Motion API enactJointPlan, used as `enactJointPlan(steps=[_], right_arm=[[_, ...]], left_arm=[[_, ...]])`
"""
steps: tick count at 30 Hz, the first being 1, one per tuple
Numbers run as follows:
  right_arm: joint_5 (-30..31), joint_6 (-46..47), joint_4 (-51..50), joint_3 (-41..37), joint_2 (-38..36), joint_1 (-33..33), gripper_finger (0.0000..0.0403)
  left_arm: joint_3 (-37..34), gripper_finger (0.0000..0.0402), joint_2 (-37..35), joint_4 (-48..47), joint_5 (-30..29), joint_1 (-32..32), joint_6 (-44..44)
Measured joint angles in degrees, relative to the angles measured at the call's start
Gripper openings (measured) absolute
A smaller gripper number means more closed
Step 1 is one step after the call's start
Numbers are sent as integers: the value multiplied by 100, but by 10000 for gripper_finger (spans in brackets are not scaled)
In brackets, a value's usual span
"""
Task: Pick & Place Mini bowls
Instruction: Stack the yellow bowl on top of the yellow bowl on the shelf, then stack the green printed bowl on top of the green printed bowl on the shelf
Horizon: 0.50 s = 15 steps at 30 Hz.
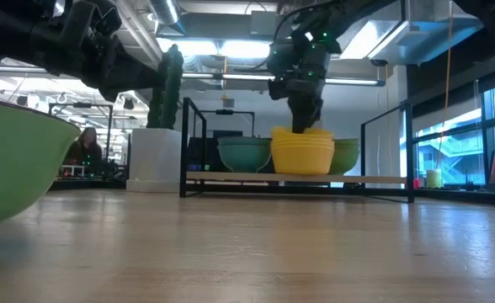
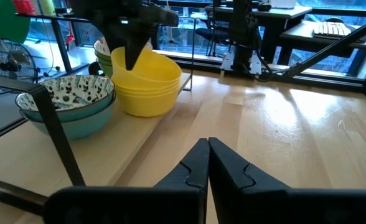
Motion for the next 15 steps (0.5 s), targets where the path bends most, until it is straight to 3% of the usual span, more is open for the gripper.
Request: enactJointPlan(steps=[6,15], right_arm=[[0,-94,-113,57,0,13,135],[-3,25,-363,811,-2,13,136]], left_arm=[[0,4,0,-2,143,-2,0],[0,4,0,-2,142,-1,0]])
